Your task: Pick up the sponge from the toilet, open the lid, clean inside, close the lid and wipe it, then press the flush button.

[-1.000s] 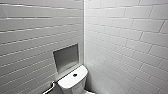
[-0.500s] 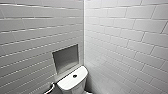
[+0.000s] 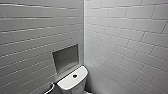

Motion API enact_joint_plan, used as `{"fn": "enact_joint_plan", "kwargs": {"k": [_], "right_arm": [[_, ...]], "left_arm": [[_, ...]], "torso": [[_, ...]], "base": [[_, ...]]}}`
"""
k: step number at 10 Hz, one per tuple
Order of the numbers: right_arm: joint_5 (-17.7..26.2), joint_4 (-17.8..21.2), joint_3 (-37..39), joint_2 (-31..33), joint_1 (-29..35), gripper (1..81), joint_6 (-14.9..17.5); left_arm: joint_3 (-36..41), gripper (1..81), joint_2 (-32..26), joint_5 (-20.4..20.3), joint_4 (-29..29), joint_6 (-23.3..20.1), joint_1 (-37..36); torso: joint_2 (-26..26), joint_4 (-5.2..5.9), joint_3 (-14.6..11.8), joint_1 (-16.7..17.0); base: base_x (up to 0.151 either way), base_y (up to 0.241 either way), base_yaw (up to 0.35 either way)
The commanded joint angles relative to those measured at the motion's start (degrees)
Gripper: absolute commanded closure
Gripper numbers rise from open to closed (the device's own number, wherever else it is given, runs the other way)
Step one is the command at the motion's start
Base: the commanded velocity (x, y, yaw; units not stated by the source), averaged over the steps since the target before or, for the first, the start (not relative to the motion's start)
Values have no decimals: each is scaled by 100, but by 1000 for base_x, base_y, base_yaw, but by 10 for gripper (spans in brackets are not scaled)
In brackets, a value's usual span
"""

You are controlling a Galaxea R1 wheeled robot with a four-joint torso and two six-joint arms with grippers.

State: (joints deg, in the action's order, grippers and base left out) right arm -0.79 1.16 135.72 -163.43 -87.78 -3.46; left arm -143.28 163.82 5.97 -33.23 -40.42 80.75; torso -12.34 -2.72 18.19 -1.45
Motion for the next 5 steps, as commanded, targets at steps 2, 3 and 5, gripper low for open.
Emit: {"fn": "enact_joint_plan", "kwargs": {"k": [2,3,5], "right_arm": [[352,-37,-1336,825,186,811,-5],[299,-37,-1600,992,177,811,-14],[229,-37,-1769,1152,160,811,-32]], "left_arm": [[1193,10,-822,431,-78,25,-415],[1511,10,-1042,466,-78,26,-485],[1944,10,-1404,405,-87,43,-564]], "torso": [[0,0,0,0],[0,0,0,0],[0,0,0,0]], "base": [[0,0,0],[0,0,0],[0,0,0]]}}
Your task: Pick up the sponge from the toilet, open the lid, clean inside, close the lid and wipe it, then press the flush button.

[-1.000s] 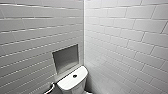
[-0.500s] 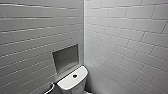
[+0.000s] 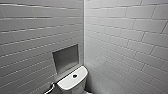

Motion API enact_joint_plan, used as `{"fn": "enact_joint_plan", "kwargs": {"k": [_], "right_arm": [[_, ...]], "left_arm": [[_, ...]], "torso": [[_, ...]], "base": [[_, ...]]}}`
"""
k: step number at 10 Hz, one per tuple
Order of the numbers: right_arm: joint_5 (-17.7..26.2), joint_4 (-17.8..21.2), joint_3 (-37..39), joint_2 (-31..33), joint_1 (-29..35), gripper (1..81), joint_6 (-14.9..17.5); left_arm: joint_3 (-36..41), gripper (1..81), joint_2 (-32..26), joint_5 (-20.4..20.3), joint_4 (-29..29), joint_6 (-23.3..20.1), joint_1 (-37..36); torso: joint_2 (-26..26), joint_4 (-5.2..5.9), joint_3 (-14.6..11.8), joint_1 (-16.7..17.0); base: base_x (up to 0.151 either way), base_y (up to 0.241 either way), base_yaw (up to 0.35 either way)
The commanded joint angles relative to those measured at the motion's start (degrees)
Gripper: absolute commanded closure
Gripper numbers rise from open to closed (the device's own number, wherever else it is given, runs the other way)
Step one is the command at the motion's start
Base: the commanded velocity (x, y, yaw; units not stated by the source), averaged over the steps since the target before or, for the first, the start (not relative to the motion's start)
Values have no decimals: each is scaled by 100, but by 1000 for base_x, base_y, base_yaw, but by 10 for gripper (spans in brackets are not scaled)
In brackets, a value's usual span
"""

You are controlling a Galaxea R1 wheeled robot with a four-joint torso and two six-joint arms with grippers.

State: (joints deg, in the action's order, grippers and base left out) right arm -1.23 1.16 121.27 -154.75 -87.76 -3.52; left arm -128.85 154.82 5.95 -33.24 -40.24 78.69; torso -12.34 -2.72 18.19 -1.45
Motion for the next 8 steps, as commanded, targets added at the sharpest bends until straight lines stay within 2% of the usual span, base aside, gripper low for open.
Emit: {"fn": "enact_joint_plan", "kwargs": {"k": [1,5,8], "right_arm": [[264,-37,-342,310,175,811,-26],[255,-37,-727,617,210,811,-34],[114,-37,-1176,969,228,811,-34]], "left_arm": [[695,10,-645,407,-86,25,-410],[2326,10,-1750,460,-103,51,-1158],[3207,10,-2367,582,-112,183,-1842]], "torso": [[0,0,0,0],[0,0,0,0],[0,0,0,0]], "base": [[0,0,0],[0,0,0],[0,0,0]]}}
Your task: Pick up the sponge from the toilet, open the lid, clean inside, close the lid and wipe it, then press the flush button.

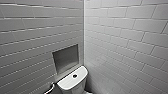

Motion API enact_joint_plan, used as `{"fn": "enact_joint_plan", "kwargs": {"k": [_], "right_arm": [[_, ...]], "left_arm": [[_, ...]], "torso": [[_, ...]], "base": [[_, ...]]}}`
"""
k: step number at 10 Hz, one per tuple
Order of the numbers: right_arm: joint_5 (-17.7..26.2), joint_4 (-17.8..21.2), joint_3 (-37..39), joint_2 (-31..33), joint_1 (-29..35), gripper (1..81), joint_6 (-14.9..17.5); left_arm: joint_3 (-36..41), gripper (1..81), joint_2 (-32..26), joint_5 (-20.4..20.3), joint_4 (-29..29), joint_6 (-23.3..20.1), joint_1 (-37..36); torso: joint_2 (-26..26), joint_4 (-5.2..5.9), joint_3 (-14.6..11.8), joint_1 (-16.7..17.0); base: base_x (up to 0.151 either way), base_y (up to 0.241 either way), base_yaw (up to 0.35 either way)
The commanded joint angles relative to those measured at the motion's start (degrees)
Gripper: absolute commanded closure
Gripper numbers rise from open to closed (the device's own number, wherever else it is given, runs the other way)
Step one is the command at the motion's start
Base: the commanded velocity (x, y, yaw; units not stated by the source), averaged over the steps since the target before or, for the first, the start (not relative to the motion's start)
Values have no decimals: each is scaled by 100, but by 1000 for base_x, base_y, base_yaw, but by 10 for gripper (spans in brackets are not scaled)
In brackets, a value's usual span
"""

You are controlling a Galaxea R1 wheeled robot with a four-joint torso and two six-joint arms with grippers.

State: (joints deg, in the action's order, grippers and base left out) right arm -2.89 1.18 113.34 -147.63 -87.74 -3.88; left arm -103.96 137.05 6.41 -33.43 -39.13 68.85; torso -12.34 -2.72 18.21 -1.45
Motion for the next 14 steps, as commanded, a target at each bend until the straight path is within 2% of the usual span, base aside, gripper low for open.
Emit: {"fn": "enact_joint_plan", "kwargs": {"k": [1,6,8,11,12,13,14], "right_arm": [[272,-39,-496,336,234,811,1],[148,-39,-515,381,190,811,1],[140,-39,-515,381,216,811,1],[104,-30,-533,372,243,811,1],[104,-31,-507,363,242,811,1],[104,-39,-498,363,234,811,1],[96,-39,-498,354,234,811,-7]], "left_arm": [[885,10,-721,736,-111,159,-1088],[1211,10,-950,1730,-725,195,-2379],[1211,10,-1030,2022,-946,195,-2941],[1246,10,-1118,2250,-1122,195,-3671],[1246,10,-1126,2460,-1218,195,-3934],[1246,10,-1144,2505,-1368,204,-4208],[1229,10,-1127,2766,-1481,239,-4497]], "torso": [[0,0,309,0],[5,0,1026,-2],[9,0,912,-5],[13,0,977,-9],[13,0,979,-9],[15,0,981,-9],[15,0,981,-9]], "base": [[0,0,0],[0,0,0],[0,0,0],[0,0,0],[0,0,0],[0,0,0],[0,0,0]]}}
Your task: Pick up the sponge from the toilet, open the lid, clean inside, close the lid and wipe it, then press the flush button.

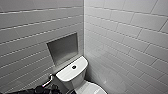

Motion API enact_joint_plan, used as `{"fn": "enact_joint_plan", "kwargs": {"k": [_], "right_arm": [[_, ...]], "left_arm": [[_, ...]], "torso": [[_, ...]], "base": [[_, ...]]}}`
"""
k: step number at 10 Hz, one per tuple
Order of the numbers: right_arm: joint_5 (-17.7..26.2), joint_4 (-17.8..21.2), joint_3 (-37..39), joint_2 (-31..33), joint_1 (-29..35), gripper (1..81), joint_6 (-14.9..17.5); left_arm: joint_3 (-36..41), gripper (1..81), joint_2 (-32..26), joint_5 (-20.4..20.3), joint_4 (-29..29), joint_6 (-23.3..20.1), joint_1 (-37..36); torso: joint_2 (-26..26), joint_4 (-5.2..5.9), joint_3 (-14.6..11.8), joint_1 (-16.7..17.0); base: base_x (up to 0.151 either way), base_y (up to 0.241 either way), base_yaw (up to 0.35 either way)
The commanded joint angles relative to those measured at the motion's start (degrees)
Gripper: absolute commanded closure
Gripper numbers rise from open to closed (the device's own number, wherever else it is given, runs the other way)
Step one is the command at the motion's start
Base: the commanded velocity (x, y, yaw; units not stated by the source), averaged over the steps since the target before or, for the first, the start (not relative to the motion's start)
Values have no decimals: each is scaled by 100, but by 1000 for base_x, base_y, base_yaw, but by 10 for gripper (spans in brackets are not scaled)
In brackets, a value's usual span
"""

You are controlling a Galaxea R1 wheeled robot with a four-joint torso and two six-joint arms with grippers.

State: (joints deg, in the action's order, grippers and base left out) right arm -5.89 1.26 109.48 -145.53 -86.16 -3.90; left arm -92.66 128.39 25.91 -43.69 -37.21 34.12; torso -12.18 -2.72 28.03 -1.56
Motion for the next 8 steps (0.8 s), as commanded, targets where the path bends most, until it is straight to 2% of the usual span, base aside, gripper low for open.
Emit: {"fn": "enact_joint_plan", "kwargs": {"k": [1,3,5,7,8], "right_arm": [[395,-46,-113,136,77,811,-5],[335,-46,-113,136,86,811,3],[316,-46,-78,127,68,811,-5],[316,-46,-69,109,85,811,-5],[316,-46,-69,92,86,811,-5]], "left_arm": [[81,10,-252,864,-552,47,-1262],[81,10,-191,872,-588,274,-1649],[-24,10,-59,872,-544,547,-2062],[-367,10,179,916,-518,873,-2545],[-490,10,284,1013,-500,987,-2782]], "torso": [[0,0,0,0],[0,0,2,-2],[2,0,299,-5],[2,0,433,-5],[2,0,602,-5]], "base": [[0,0,0],[0,0,0],[0,0,0],[0,0,0],[0,0,0]]}}
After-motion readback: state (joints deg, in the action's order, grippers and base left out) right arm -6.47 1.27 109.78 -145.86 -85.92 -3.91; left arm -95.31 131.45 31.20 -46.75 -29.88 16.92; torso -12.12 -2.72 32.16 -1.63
